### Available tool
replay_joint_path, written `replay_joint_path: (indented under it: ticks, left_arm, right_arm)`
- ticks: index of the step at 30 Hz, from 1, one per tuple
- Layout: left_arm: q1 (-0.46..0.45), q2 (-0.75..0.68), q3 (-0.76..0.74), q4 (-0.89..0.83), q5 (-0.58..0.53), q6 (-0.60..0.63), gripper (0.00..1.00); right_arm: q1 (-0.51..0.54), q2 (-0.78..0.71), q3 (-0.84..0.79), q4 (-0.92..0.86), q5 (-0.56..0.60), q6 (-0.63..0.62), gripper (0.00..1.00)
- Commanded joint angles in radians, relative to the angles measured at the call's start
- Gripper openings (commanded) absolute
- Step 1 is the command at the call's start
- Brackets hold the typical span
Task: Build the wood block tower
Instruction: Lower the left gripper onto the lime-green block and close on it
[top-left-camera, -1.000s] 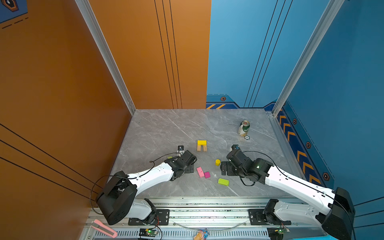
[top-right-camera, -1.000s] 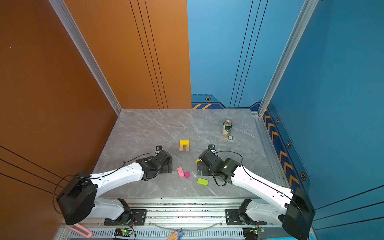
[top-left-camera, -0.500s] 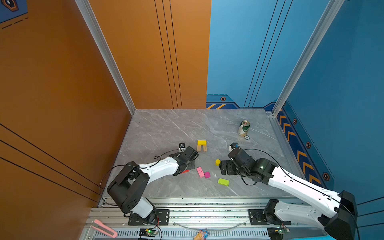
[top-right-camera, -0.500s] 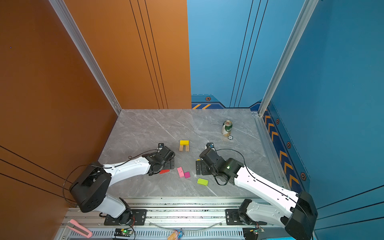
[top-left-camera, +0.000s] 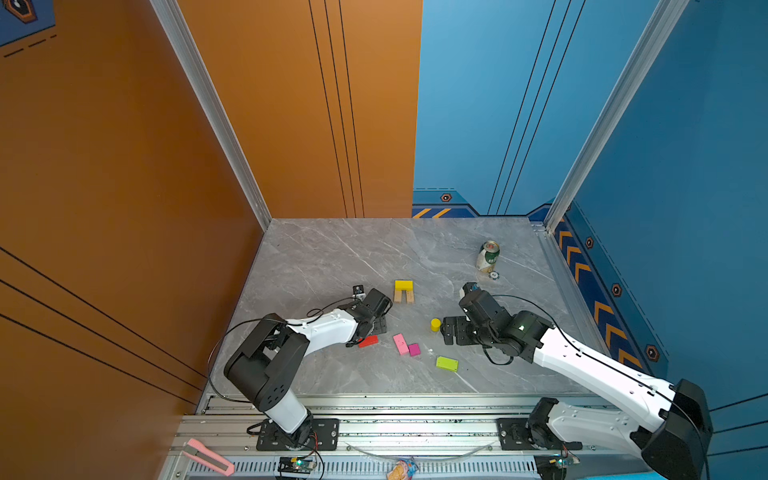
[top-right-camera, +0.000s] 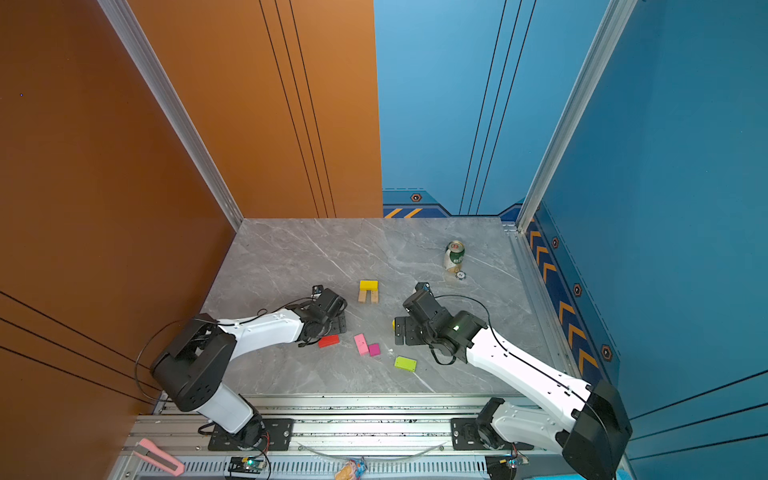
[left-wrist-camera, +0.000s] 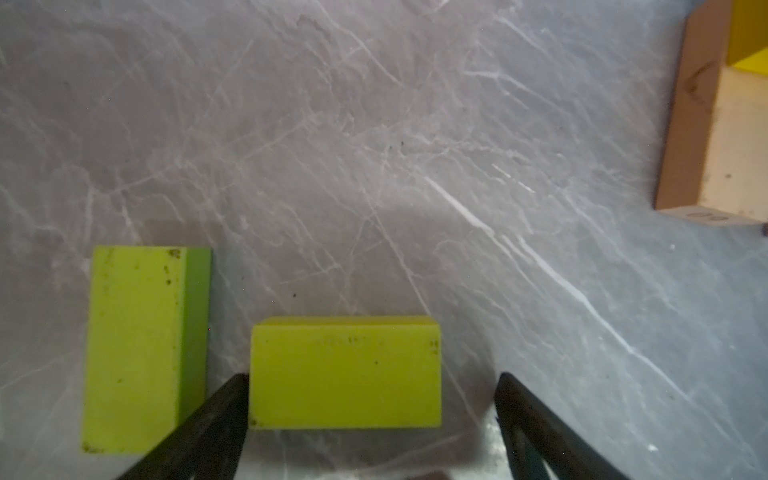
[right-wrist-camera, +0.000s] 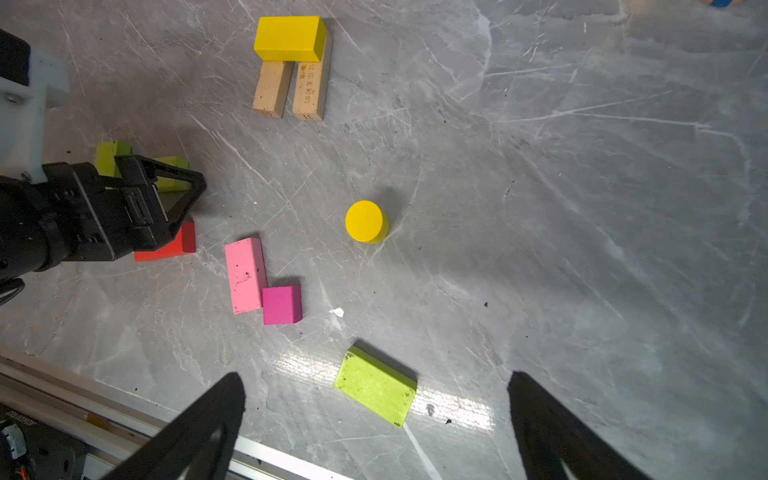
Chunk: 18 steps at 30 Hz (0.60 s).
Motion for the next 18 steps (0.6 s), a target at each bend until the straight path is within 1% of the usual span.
replay_joint_path:
  ticks: [1, 3, 4, 5, 10, 15, 18]
  left_arm:
    - [0.016, 0.022, 0.026, 0.005, 0.031, -0.006, 0.88]
    - [0.020, 0.025, 0.027, 0.002, 0.030, -0.006, 0.87]
    - [0.019, 0.028, 0.030, 0.002, 0.031, -0.006, 0.83]
    - [0.020, 0.029, 0.030, 0.002, 0.029, -0.006, 0.82]
    - [0.019, 0.035, 0.032, -0.010, 0.020, -0.005, 0.74]
    - [0.019, 0.041, 0.040, -0.023, 0.011, 0.000, 0.62]
    - [0.016, 0.041, 0.045, -0.027, 0.016, 0.001, 0.60]
  right_arm:
    - [-0.013, 0.011, 0.015, 0.019, -0.023, -0.024, 1.00]
    - [-0.019, 0.016, 0.017, 0.020, -0.029, -0.029, 1.00]
    - [-0.021, 0.017, 0.016, 0.020, -0.031, -0.030, 1.00]
    - [-0.024, 0.019, 0.019, 0.021, -0.033, -0.031, 1.00]
    - [-0.035, 0.023, 0.019, 0.023, -0.040, -0.036, 1.00]
    - [-0.039, 0.031, 0.016, 0.027, -0.047, -0.038, 1.00]
    - [-0.039, 0.032, 0.014, 0.030, -0.049, -0.038, 1.00]
